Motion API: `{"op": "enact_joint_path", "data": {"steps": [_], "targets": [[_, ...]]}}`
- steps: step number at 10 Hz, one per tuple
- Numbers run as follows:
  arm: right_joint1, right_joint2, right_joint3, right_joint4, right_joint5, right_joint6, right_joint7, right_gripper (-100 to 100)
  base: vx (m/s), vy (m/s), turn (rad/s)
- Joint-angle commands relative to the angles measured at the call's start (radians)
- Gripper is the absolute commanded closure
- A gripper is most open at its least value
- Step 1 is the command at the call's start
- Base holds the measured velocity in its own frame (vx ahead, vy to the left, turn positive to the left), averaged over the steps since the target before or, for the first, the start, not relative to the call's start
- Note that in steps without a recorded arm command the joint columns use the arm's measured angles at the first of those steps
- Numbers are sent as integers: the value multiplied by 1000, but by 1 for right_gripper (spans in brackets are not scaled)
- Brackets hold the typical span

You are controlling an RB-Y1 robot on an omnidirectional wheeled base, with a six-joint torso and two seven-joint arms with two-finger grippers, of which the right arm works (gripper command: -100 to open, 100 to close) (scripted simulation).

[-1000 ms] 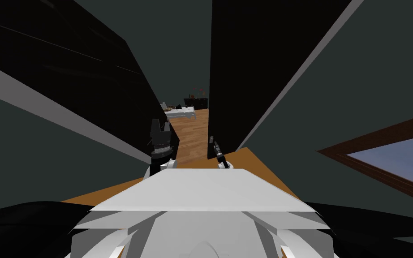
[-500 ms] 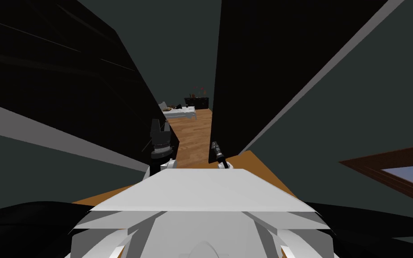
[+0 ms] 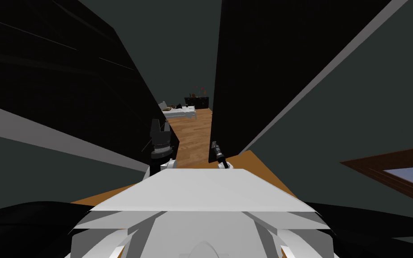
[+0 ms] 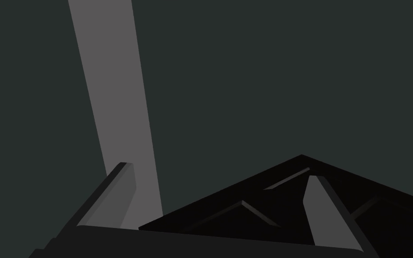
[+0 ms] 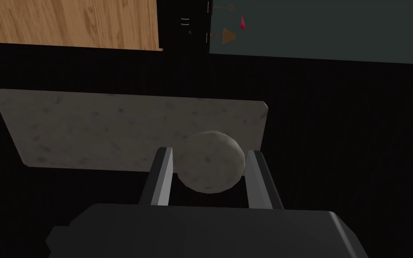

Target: Push the door open

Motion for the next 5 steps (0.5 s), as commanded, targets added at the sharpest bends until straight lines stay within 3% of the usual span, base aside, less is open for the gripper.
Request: {"op": "enact_joint_path", "data": {"steps": [1,3,5], "targets": [[0,0,0,-1,0,-2,-1,100,-7,-1,-3],[1,-6,-10,3,-4,1,3,100,41,5,-5],[0,-10,-20,4,-8,0,6,100,140,66,-25]]}}
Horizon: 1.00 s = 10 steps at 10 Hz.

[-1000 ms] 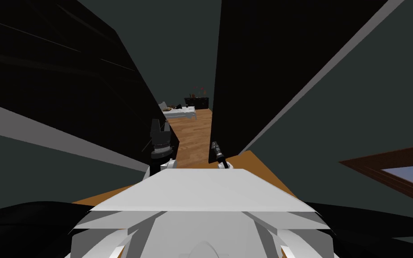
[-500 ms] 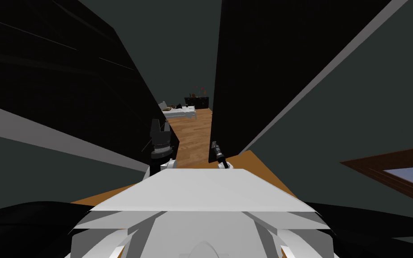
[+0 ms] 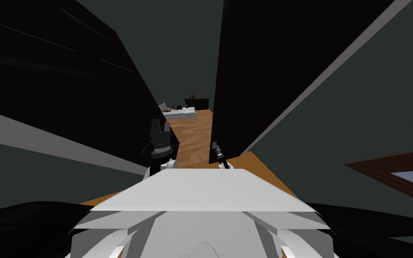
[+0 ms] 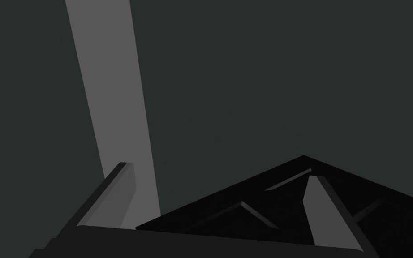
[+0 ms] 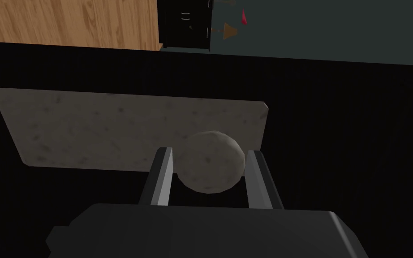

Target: Push the door open

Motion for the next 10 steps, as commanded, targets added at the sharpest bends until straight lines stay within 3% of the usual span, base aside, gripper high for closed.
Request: {"op": "enact_joint_path", "data": {"steps": [1,3,9,10], "targets": [[-13,-11,-20,4,-8,-6,3,100,185,86,-36],[-14,-15,-29,5,-12,-7,6,100,169,77,-27],[-21,-34,-112,18,-44,-9,29,100,182,113,-71],[-21,-34,-112,18,-44,-9,29,100,123,38,-42]]}}
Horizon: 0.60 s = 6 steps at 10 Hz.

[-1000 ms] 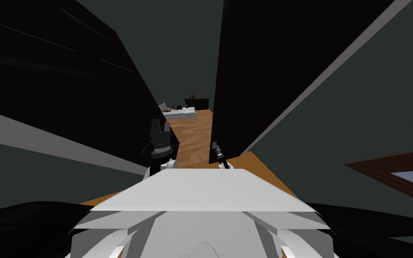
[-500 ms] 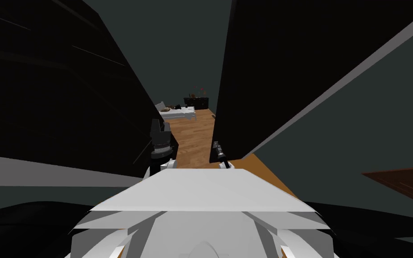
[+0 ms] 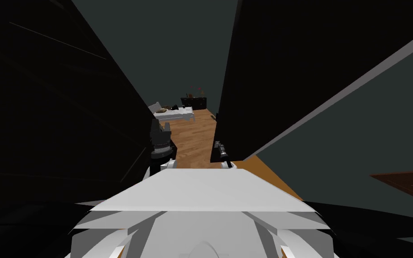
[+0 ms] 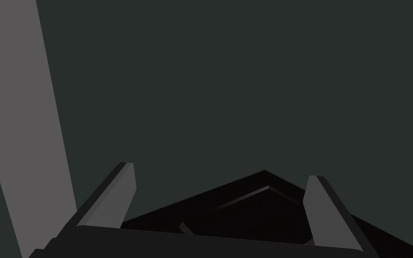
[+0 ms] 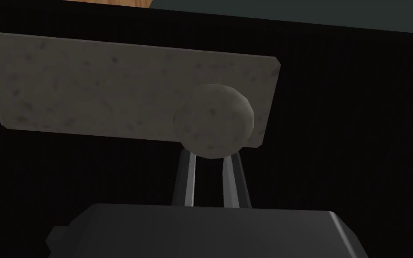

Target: Push the door open

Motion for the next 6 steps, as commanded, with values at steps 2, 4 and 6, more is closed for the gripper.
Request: {"op": "enact_joint_path", "data": {"steps": [2,4,6], "targets": [[13,-7,-11,-26,-6,12,0,-100,68,69,-61],[14,-5,-10,-28,-6,13,-1,-100,-190,17,-13],[15,2,-8,-32,-6,17,-2,-100,-228,39,-33]]}}
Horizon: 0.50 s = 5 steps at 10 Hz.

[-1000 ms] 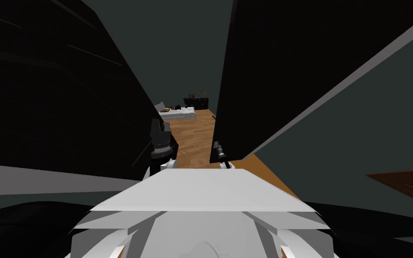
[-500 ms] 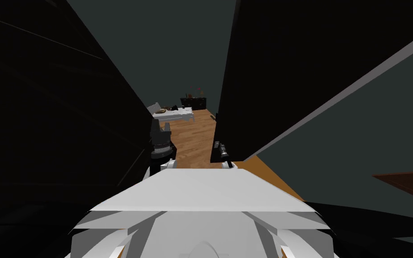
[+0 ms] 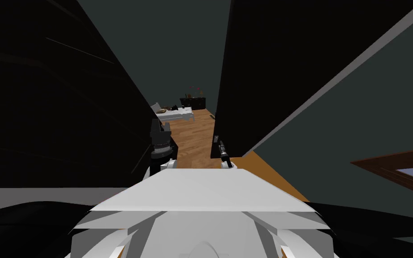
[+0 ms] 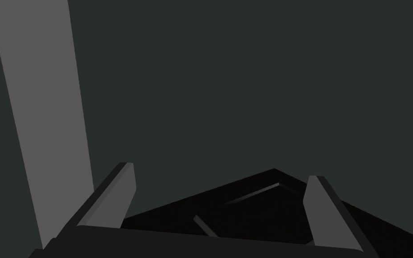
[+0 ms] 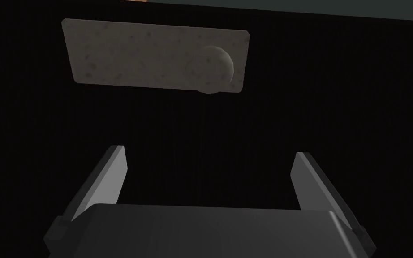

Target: Push the door open

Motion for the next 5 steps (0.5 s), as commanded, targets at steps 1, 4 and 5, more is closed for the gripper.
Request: {"op": "enact_joint_path", "data": {"steps": [1,4,5], "targets": [[2,7,2,-7,-1,4,-2,-100,-233,65,-41],[2,8,0,2,-3,-5,0,-100,-77,31,-10],[2,7,0,2,-3,-6,1,-100,205,-2,21]]}}
